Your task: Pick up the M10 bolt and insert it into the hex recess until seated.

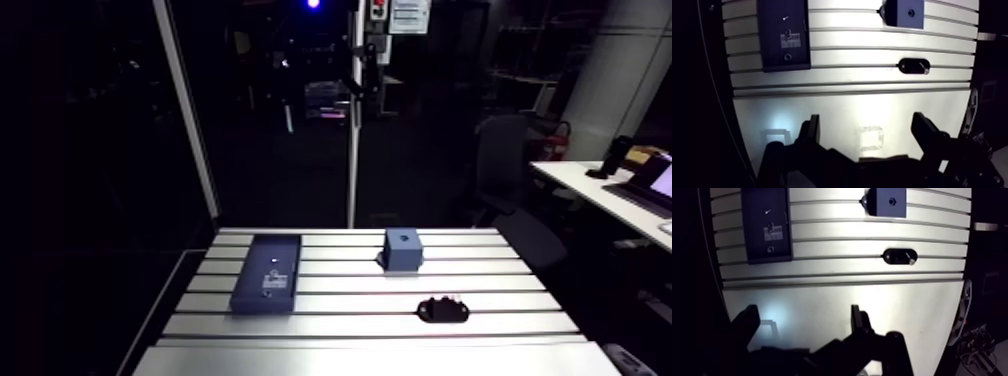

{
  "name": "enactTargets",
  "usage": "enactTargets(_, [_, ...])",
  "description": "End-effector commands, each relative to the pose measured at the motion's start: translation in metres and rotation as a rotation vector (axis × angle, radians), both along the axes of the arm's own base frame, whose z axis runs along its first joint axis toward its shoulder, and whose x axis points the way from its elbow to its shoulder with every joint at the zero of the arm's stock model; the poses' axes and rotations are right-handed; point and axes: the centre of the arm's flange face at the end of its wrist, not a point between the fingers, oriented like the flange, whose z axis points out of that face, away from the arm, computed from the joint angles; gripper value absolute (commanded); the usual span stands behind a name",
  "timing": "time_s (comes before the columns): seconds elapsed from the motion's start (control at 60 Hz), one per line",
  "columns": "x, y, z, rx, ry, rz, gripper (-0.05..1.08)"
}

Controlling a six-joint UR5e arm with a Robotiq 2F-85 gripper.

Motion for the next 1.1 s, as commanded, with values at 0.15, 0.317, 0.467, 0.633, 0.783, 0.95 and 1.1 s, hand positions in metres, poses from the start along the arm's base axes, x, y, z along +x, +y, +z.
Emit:
enactTargets(0.15, [-0.019,-0.028,0.004,-0.029,-0.047,0.097,0.01])
enactTargets(0.317, [-0.019,-0.028,0.003,-0.029,-0.050,0.097,0.01])
enactTargets(0.467, [-0.020,-0.027,0.003,-0.025,-0.049,0.095,0.01])
enactTargets(0.633, [-0.020,-0.017,0.004,0.004,-0.047,0.087,0.01])
enactTargets(0.783, [-0.021,0.012,-0.001,0.022,-0.057,0.087,0.01])
enactTargets(0.95, [-0.014,0.071,-0.003,0.012,-0.046,0.093,0.01])
enactTargets(1.1, [-0.008,0.104,-0.006,0.015,-0.017,0.106,0.01])
